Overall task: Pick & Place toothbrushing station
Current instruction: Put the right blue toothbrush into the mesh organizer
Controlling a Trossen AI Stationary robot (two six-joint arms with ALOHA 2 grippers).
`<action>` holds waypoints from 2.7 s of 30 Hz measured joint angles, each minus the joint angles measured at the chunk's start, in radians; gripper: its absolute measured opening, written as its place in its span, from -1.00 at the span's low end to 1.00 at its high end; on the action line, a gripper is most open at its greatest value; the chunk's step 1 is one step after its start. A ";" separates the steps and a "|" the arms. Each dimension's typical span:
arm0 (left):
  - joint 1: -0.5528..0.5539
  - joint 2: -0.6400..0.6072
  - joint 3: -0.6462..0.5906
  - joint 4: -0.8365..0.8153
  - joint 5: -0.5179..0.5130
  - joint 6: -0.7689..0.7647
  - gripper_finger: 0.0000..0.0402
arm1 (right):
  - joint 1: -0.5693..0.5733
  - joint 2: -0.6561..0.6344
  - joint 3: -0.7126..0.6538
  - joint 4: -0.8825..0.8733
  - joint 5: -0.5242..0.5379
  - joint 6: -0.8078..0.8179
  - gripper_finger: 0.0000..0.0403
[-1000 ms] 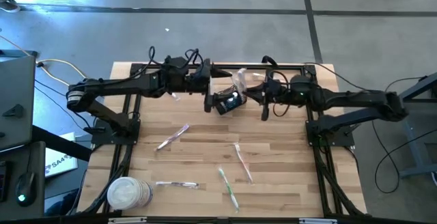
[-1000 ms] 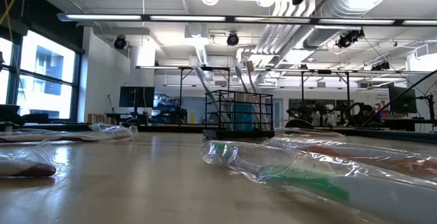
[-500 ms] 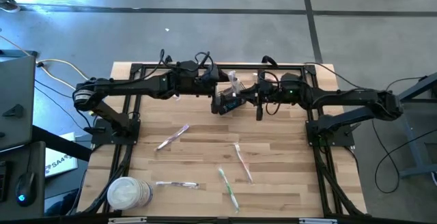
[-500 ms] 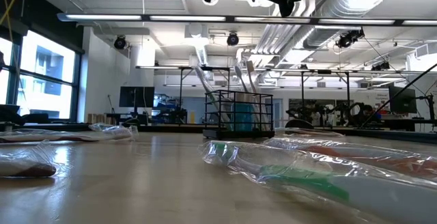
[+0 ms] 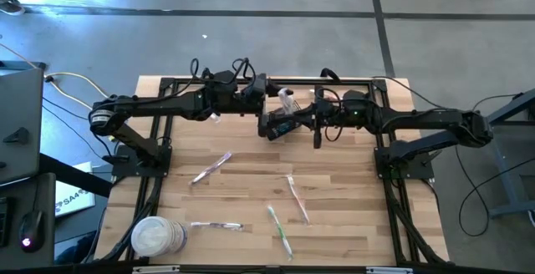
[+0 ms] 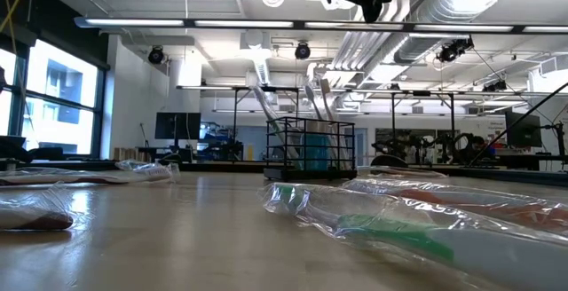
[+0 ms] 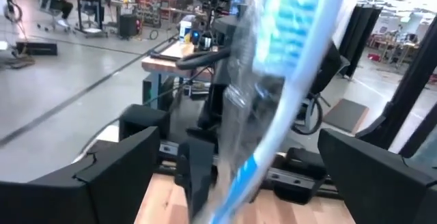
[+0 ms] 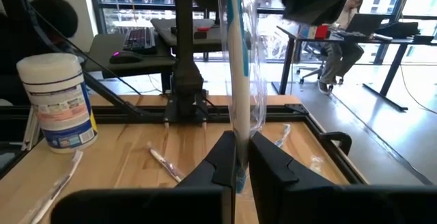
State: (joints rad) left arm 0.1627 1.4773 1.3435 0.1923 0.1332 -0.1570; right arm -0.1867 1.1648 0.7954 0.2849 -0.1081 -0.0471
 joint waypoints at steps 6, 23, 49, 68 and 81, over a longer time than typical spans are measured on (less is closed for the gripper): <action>0.000 0.000 0.001 -0.002 -0.035 0.029 0.70 | -0.010 0.000 0.000 -0.005 -0.003 0.001 -0.94; 0.001 -0.024 0.004 -0.072 -0.035 0.082 -0.91 | -0.024 0.000 0.001 -0.044 -0.030 0.046 -0.85; 0.000 -0.136 0.003 -0.395 -0.140 -0.021 -0.92 | -0.026 -0.143 0.001 -0.222 0.136 0.104 0.50; 0.003 -0.014 -0.061 -0.427 -0.275 0.074 -0.92 | -0.023 -0.143 0.001 -0.231 -0.050 0.183 0.50; 0.081 -0.052 -0.291 -0.087 -0.188 0.074 -0.92 | -0.023 -0.145 0.000 -0.299 -0.133 0.231 0.50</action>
State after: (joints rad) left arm 0.2436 1.4250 1.0530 0.1050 -0.0544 -0.0826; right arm -0.2092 1.0195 0.7956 -0.0143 -0.2413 0.1837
